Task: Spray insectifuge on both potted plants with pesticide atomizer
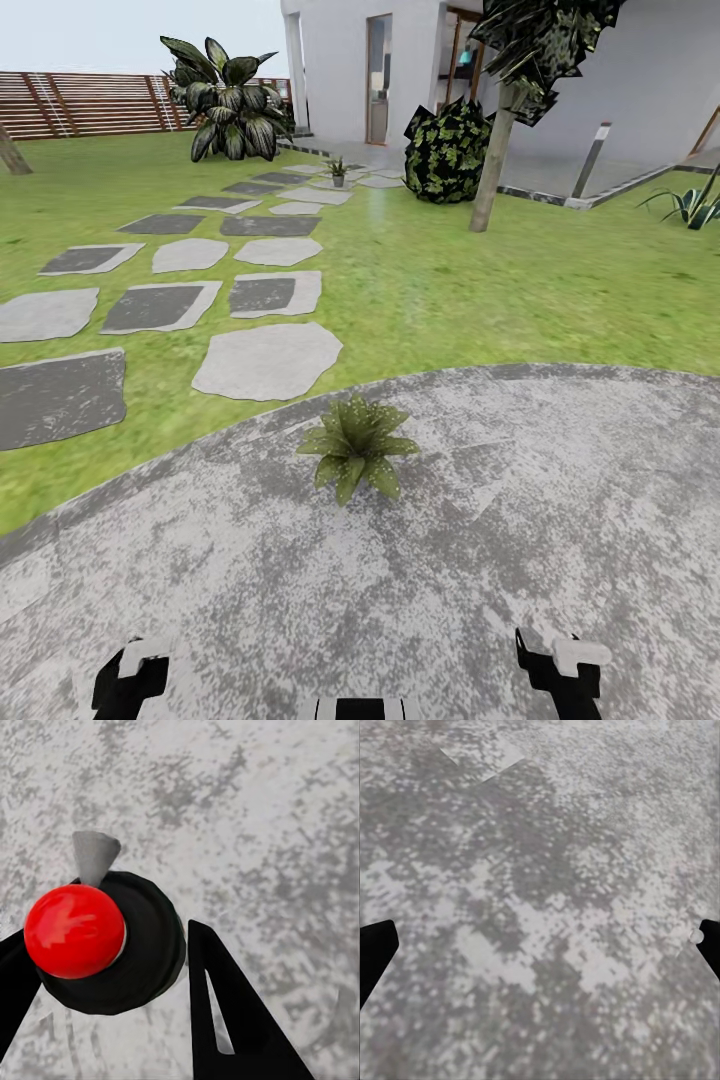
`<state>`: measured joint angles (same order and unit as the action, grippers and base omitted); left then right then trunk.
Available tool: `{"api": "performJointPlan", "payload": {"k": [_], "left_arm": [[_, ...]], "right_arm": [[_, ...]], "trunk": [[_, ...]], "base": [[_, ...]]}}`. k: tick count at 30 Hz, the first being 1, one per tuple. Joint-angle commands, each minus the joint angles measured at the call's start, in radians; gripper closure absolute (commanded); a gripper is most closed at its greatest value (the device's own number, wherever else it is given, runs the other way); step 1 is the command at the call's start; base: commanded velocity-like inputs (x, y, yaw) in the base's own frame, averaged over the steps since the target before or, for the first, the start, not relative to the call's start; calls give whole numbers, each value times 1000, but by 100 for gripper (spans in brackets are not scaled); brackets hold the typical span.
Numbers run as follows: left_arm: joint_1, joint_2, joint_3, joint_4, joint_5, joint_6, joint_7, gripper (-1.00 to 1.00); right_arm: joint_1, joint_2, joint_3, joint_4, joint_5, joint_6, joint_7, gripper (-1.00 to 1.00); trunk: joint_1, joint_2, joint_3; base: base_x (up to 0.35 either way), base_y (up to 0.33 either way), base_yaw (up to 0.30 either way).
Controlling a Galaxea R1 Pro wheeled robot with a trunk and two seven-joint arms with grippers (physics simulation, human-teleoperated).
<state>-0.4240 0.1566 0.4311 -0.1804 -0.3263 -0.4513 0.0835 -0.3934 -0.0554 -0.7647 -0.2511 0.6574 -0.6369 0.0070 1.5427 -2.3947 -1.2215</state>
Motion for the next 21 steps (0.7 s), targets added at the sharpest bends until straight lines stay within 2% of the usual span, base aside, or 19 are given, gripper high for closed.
{"api": "performJointPlan", "payload": {"k": [1, 9, 15, 21], "left_arm": [[0, 0, 3, 1, -11, -4, 6, 100], [2, -2, 0, 6, -14, -4, 6, 100], [2, -3, -1, 9, -13, -3, 5, 100], [2, -3, -1, 9, -12, -4, 5, 100]], "right_arm": [[-1, 0, -8, 1, 9, -4, 1, -100], [0, 5, -8, 7, 12, -4, -4, -100], [-1, 7, -7, 151, 11, -1, -4, -100], [0, 8, -7, 197, 11, 2, -2, -100]], "trunk": [[0, 0, -1], [0, 0, -1], [0, 0, -1], [0, 0, -1]], "base": [[0, 0, 0], [0, 0, 0], [0, 0, 0], [0, 0, 0]]}}
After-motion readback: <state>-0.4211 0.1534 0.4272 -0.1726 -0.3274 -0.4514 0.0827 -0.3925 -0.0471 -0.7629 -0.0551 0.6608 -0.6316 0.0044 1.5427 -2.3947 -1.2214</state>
